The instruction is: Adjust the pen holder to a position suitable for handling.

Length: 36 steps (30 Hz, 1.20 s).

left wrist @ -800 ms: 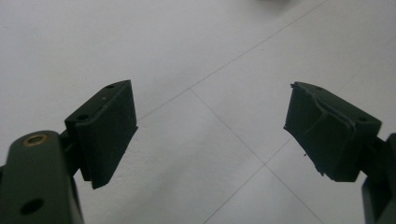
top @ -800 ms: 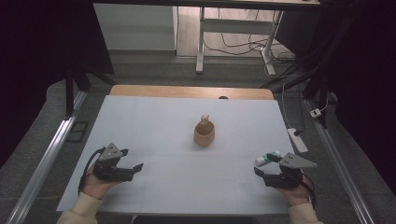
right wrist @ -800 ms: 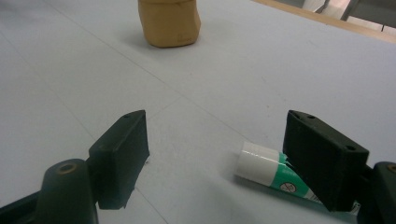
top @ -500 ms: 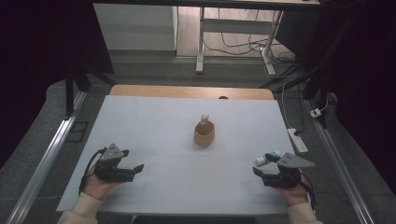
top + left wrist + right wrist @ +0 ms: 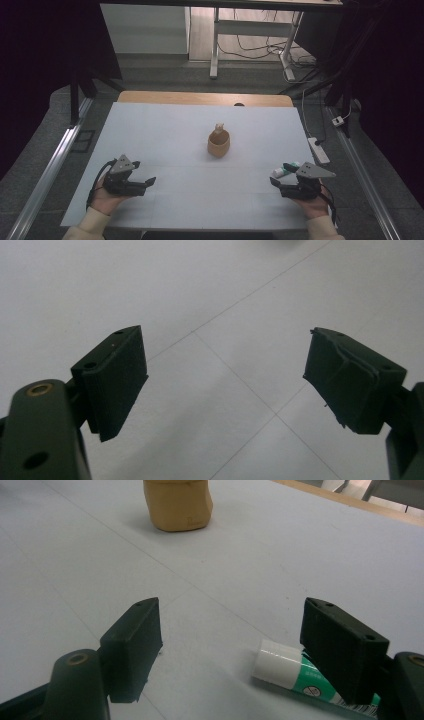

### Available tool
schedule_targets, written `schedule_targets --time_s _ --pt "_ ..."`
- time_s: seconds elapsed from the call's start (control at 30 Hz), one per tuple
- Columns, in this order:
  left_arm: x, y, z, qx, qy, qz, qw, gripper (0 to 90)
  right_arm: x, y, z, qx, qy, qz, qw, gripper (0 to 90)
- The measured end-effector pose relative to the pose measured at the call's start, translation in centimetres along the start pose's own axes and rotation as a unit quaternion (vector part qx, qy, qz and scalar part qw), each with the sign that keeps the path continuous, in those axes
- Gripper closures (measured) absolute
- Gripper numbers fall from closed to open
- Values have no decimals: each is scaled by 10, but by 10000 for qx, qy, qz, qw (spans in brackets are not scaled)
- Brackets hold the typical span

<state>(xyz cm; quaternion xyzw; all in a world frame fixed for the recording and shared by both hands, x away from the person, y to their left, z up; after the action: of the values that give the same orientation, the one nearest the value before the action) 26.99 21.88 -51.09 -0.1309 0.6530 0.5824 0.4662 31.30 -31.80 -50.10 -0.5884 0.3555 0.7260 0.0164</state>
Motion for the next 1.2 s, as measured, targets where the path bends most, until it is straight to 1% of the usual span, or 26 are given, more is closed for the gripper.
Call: schedule_targets --time_s 0.17,0.27,0.37,0.4,0.43,0.53,0.6,0.7,0.8,0.83,0.9,0.93,1.03,1.13,1.17,1.2 --pt "1 -1 -2 -5 -30 10 10000 170 0 -2 0 -3 7 32 10000 264" --pt "1 -3 -2 -12 -46 58 10000 170 -3 -3 1 5 22 22 10000 275" --pt "1 -2 -2 3 -35 66 10000 170 -11 -5 0 -13 44 -79 10000 286" --pt "2 -2 -2 -3 -34 62 10000 170 -11 -5 0 -13 44 -79 10000 286" --pt "2 -2 -1 -6 -27 62 10000 170 -17 -5 -1 -32 14 -159 9999 296" --pt "2 -1 1 -11 38 48 10000 170 -25 -7 -3 -40 -50 -268 9996 318" --pt "2 -1 2 -5 67 40 10000 170 -28 -8 -4 -28 -44 -238 9997 324" --pt "4 0 3 -18 97 38 9999 170 -38 -15 -5 -99 -2 -225 9997 344" --pt "4 1 4 -57 89 25 9999 170 -42 -20 -5 -115 -25 -223 9997 352" --pt "4 1 4 -69 90 27 9999 170 -46 -25 -6 -131 -92 -216 9996 360" --pt "4 1 4 -60 90 18 9999 170 -48 -27 -6 -131 -95 -170 9997 363" --pt "4 1 4 -63 85 15 9999 170 -52 -31 -5 -113 -101 -134 9998 371" --pt "4 2 5 -57 105 -7 9999 170 -57 -35 -6 -87 -118 -123 9998 384" --pt "5 2 4 -35 113 -12 9999 170 -66 -43 -9 -84 -227 -123 9996 398" --pt "5 2 4 -33 106 -14 9999 171 -72 -48 -12 -108 -225 -62 9997 402" --pt "5 2 3 -26 98 -16 9999 171 -72 -48 -12 -108 -225 -62 9997 402"
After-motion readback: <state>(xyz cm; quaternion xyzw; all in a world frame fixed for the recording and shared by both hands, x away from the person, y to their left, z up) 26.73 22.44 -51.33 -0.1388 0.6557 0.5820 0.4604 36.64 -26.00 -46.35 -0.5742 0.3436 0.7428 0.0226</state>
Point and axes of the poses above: each handheld gripper's, and its own axes: y roughly backward along the jaws, x roughly out of its underside, z roughly to its left, the point moved 1 cm from there along -y, roughly forward along the jaws, and after that the axes turned 14 degrees about -x, right-handed, at the moved point
